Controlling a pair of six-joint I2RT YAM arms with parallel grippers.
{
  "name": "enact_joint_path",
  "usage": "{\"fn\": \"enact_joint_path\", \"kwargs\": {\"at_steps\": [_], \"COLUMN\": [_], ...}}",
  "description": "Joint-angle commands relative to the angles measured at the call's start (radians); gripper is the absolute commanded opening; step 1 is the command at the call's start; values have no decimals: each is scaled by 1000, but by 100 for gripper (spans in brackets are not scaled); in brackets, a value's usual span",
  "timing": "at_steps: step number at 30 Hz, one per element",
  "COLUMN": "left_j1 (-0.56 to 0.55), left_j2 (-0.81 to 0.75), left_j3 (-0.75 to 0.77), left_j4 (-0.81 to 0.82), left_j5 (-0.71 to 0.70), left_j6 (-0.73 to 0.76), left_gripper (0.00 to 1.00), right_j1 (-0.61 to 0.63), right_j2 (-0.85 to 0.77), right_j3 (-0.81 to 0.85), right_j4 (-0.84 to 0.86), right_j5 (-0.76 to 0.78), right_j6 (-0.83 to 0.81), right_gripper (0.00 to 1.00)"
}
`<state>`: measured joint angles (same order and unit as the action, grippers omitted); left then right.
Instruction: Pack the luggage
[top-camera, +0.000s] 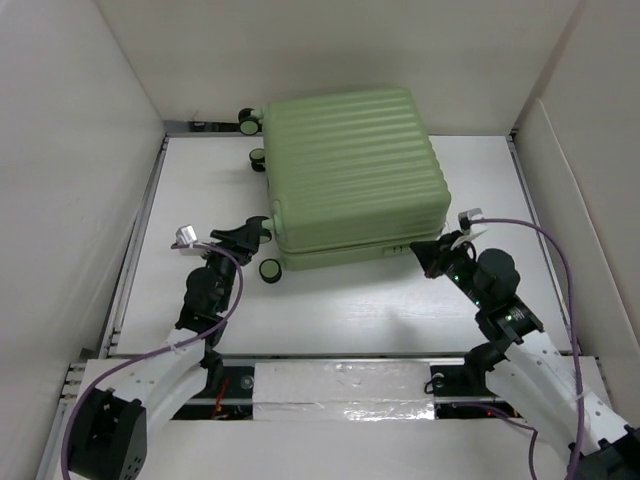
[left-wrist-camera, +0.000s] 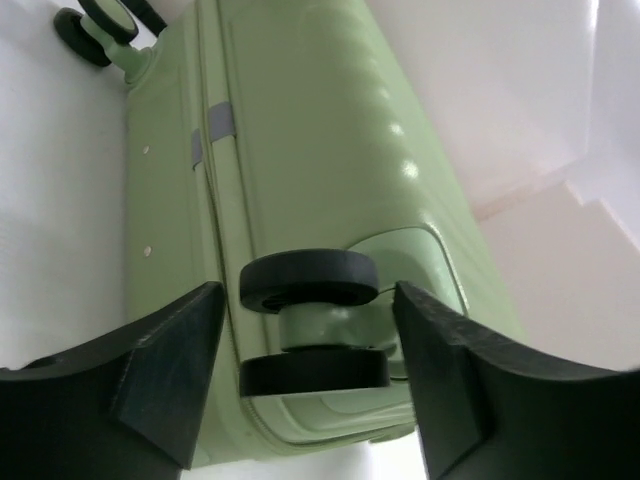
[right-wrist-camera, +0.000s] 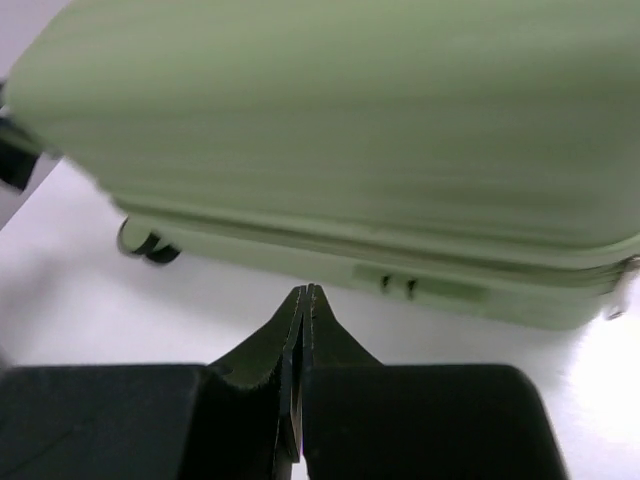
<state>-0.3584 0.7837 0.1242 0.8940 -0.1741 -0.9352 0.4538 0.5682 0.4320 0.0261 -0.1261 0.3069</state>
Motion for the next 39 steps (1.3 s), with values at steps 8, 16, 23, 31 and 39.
{"fn": "enact_joint_path", "kwargs": {"at_steps": [8,16,23,31,39], "left_j1": [-27,-27,-54,-112,-131], "left_j2": [-90,-51,-46,-66,-83], "left_j3": [28,40,40,43,29], "left_j4": [-287,-221,-162,-190,-237], "left_j5": [223,309,320,312,283], "left_j6": [62,75,94,139,171], "left_gripper": [79,80,80,58,53], "right_j1": [-377,-558,-567,-619,-708], "right_j2": [-133,73,309,519,624], "right_j3": [-88,-144,-99,22,68], "right_j4": [69,270,512,488,457], "right_j5": [-111,-292,-395,-460,-587], "right_j6": [-46,-18,-92,-120,-141], "right_gripper": [23,42,50,45,45]}}
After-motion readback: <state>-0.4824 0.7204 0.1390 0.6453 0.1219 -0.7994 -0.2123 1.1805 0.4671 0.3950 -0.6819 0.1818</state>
